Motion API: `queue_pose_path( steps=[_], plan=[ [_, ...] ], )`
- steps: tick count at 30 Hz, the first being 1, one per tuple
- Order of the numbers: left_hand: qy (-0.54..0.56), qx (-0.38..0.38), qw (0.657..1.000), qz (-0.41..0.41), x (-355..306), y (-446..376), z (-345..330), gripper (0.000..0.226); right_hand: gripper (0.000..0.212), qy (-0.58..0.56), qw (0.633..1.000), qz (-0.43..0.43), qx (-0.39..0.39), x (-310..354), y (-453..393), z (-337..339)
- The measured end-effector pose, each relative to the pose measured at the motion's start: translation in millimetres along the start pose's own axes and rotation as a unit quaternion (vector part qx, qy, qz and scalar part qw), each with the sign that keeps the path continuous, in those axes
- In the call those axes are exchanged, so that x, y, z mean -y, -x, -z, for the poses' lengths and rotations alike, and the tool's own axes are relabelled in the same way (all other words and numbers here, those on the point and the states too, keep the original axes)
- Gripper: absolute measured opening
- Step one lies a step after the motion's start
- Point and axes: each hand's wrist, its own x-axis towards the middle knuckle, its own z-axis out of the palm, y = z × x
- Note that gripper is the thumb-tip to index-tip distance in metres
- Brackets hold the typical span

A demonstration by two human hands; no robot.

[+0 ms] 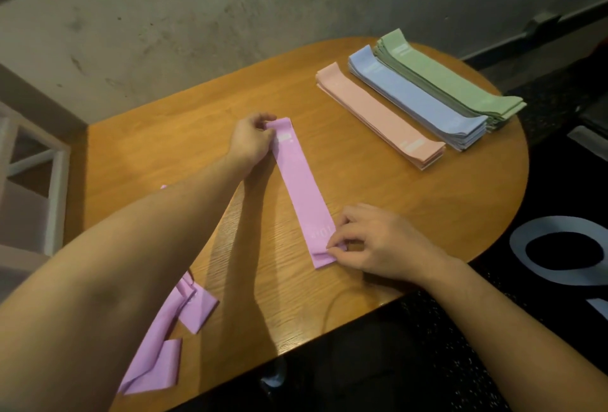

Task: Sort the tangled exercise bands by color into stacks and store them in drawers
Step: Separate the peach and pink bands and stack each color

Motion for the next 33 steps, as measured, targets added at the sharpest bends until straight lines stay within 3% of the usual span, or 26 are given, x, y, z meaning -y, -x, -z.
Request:
queue_pose_path(
  steps=[7,11,20,26,33],
  plan=[
    [-0.031,-0.007,0.999,-0.014,3,1,-2,0.028,0.011,0.027,0.998,0.052,0.014,-1,0,-6],
    [-0.072,-0.006,0.997,-0.042,3,0,1,0.027,0.026,0.002,1.0,0.025,0.011,2,1,-4],
    [-0.054,-0.064,0.989,-0.119,8,38,45,0.017,0.021,-0.026,0.999,-0.035,0.031,32,-21,4],
    [-0.068,-0.103,0.978,-0.168,52,91,94,0.013,0.012,-0.092,0.996,-0.018,-0.007,62,-38,-22],
    [-0.128,-0.125,0.966,-0.188,128,159,147,0.015,0.014,-0.135,0.99,-0.031,0.011,93,-68,-67]
  ],
)
